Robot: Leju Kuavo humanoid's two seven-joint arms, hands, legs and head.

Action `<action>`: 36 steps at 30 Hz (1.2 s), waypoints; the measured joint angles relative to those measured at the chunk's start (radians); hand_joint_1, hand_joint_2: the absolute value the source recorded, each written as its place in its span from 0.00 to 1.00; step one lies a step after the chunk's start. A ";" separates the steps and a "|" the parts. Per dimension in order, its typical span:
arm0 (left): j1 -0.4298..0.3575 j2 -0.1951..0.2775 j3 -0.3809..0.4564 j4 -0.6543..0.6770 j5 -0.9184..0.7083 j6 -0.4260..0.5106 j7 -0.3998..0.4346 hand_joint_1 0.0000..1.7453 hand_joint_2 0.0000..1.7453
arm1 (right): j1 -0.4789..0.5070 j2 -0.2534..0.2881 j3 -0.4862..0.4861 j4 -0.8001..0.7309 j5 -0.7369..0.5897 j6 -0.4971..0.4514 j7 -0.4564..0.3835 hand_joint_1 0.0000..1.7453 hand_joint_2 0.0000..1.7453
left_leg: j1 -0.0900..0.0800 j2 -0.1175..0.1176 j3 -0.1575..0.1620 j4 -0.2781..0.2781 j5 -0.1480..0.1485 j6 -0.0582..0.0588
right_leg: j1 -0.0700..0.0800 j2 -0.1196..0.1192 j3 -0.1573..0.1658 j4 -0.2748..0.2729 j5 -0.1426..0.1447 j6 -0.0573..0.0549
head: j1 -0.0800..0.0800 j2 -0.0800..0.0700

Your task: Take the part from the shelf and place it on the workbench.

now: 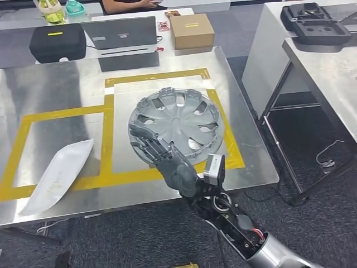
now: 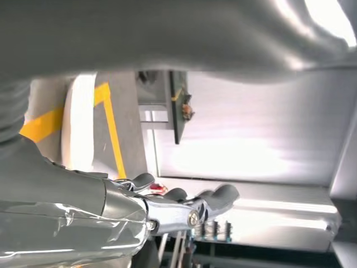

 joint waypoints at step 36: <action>-0.002 -0.001 0.000 0.000 -0.011 0.005 0.002 0.00 0.00 | 0.013 -0.016 0.003 -0.005 -0.044 0.000 -0.007 0.00 0.00 | -0.011 0.008 0.034 -0.004 -0.020 0.058 | 0.005 0.016 -0.091 0.084 -0.030 0.012 | 0.031 0.000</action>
